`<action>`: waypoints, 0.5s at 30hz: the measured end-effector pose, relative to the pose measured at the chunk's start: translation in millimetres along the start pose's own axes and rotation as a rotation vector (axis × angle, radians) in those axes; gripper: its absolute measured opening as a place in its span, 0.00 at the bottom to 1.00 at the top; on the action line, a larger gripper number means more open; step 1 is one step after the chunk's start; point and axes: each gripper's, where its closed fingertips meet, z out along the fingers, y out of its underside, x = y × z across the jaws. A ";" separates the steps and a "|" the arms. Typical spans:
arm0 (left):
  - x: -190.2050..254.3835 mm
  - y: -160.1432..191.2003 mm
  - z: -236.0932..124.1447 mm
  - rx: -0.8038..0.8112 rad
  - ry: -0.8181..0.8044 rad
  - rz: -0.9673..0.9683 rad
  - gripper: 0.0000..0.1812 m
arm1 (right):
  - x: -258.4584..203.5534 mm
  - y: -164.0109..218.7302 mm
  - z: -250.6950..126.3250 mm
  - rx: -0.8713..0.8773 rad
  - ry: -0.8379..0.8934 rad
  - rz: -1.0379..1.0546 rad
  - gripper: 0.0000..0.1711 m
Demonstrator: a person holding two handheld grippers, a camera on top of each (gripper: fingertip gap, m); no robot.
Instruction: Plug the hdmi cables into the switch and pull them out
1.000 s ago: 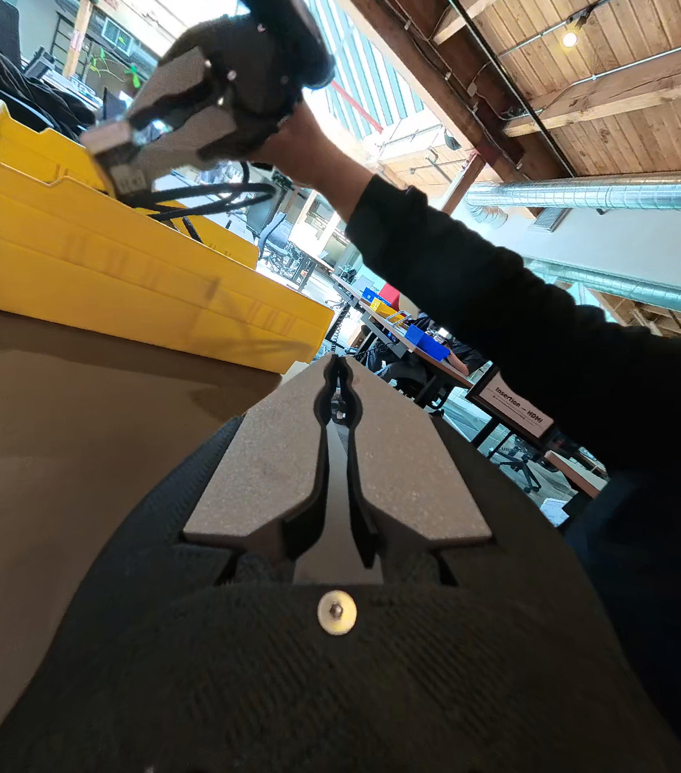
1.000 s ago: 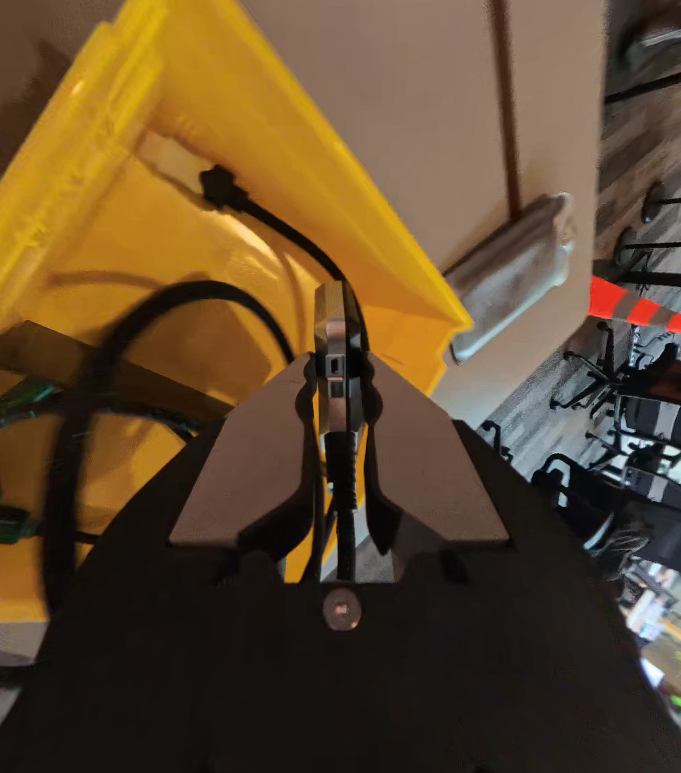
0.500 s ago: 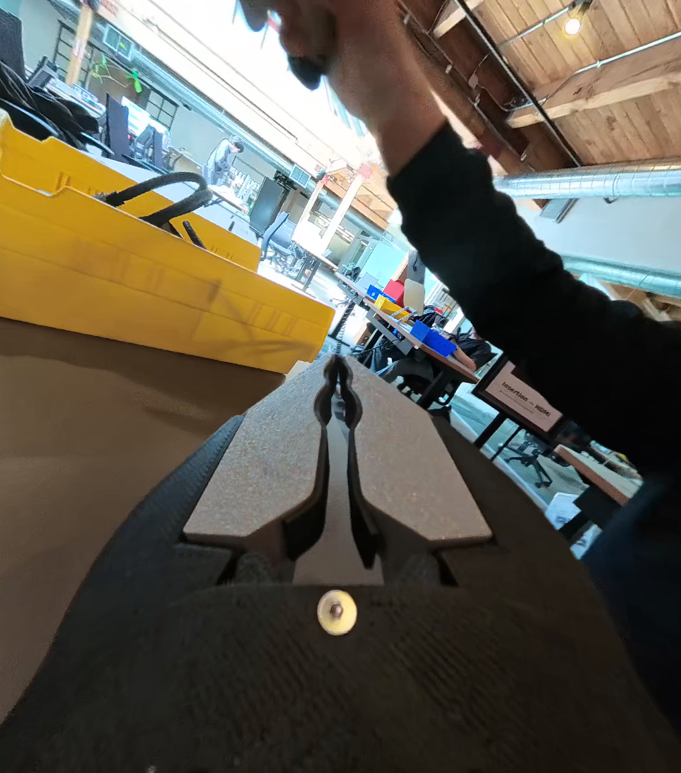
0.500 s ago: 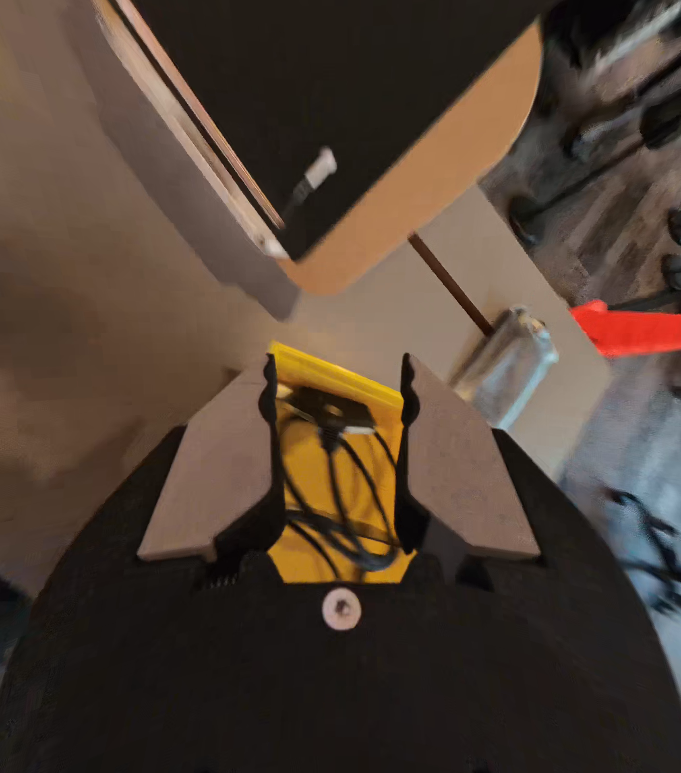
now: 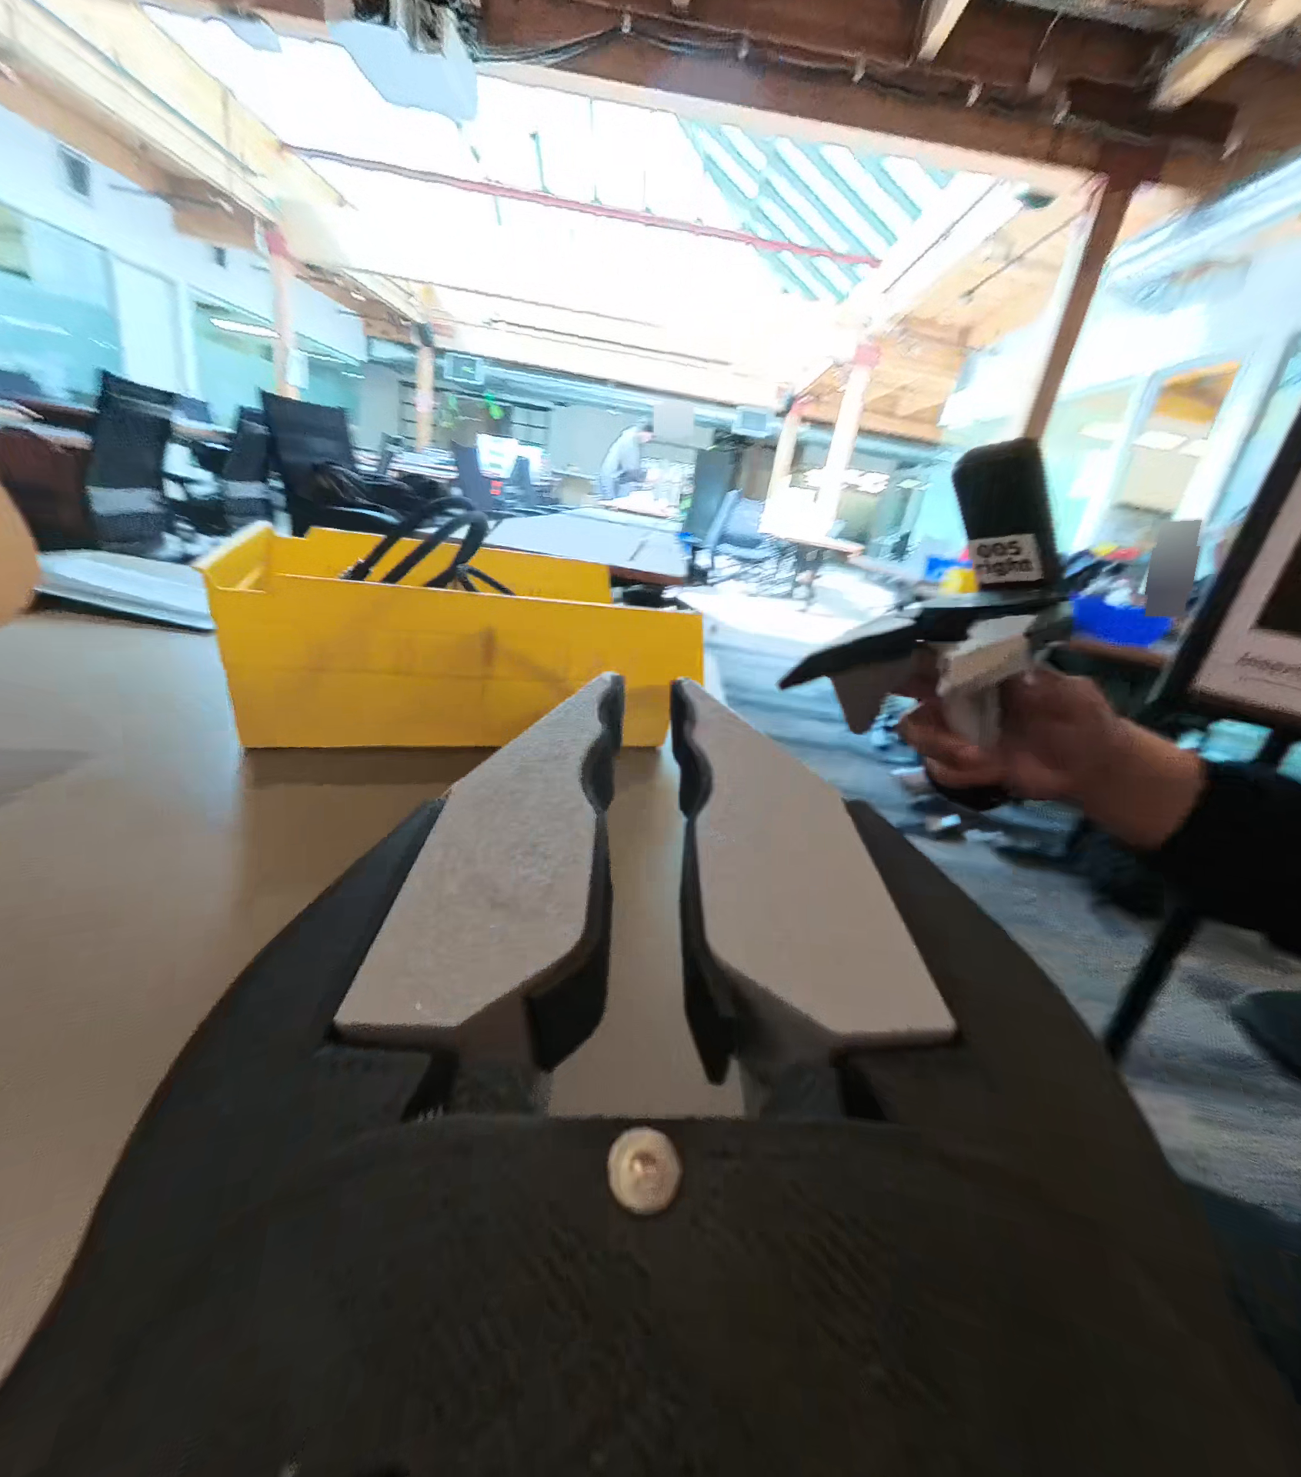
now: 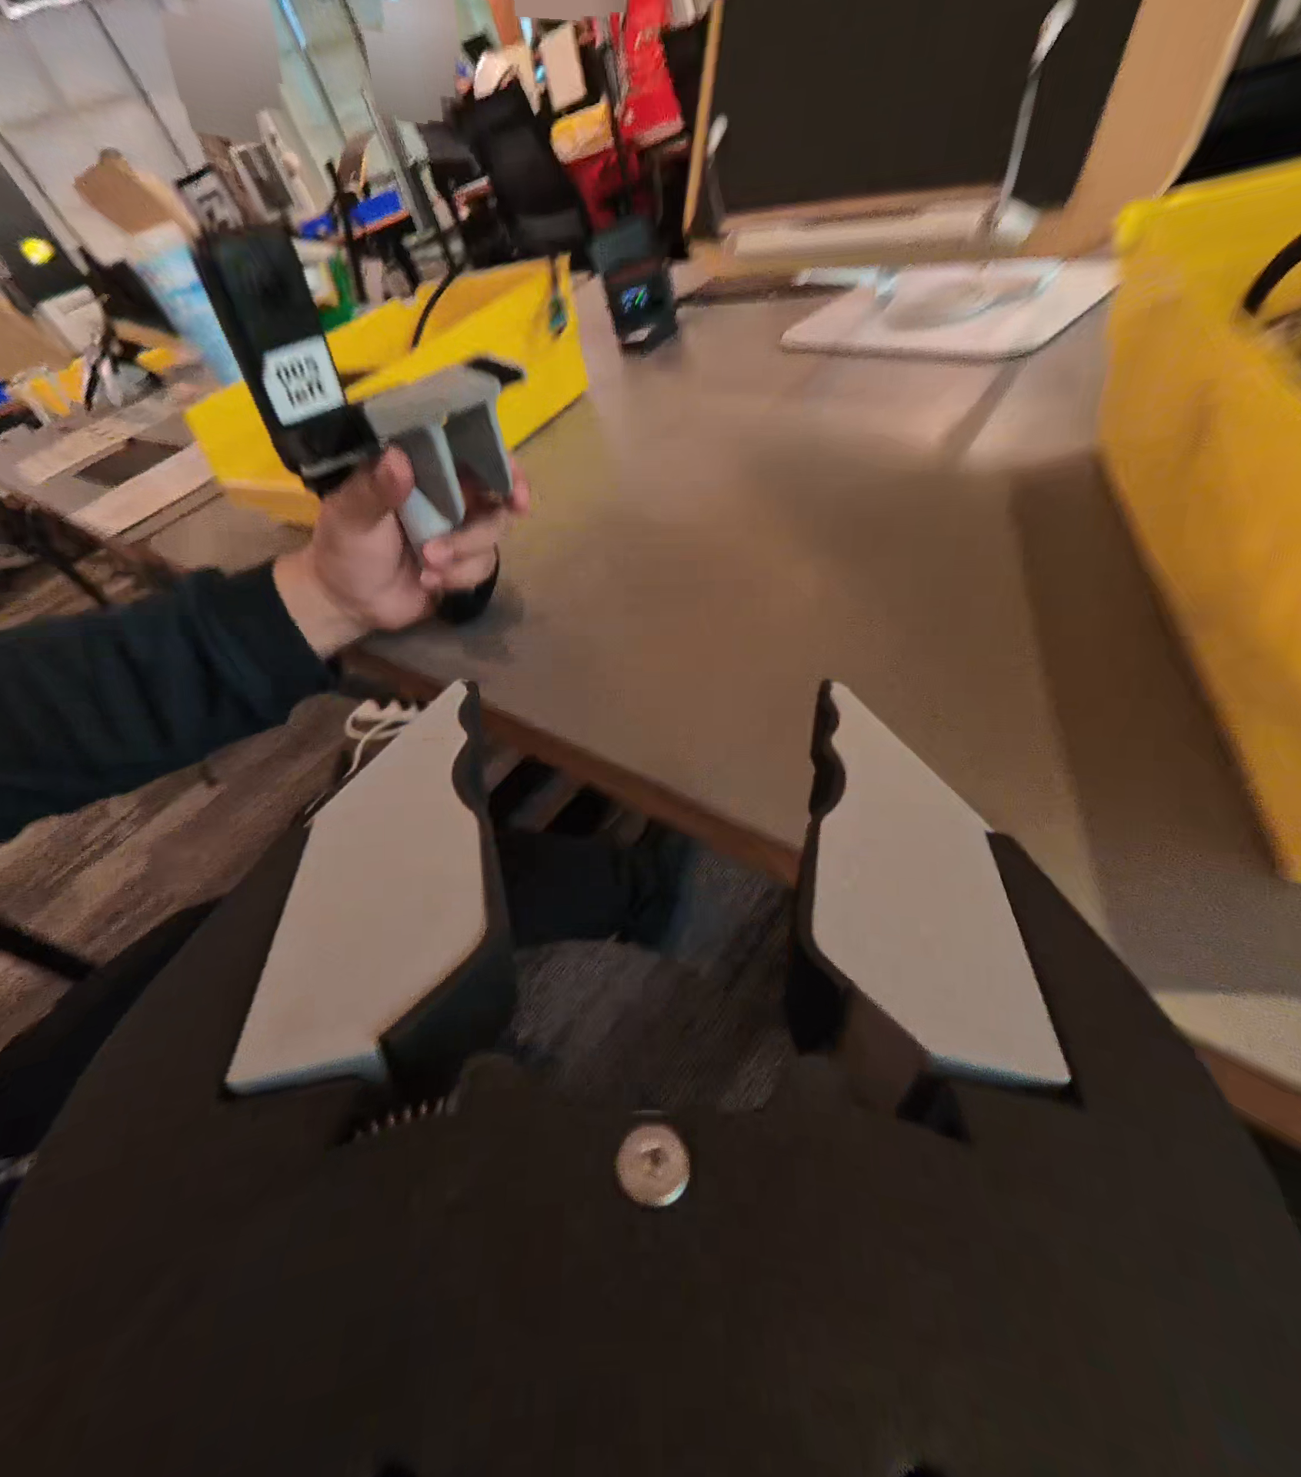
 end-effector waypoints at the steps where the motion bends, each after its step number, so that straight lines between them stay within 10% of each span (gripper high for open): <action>1: 8.5 2.5 -5.6 -0.020 -0.030 0.045 0.04 | -8.9 15.1 0.5 -0.032 -0.016 0.005 0.47; 7: 29.9 53.4 -55.1 -0.437 -0.181 -0.014 0.27 | -25.3 63.0 6.3 -0.228 0.015 -0.119 0.51; 15: 16.8 46.2 -155.3 -0.626 -0.403 0.075 0.29 | -0.4 1.5 76.9 -0.210 -0.031 -0.197 0.49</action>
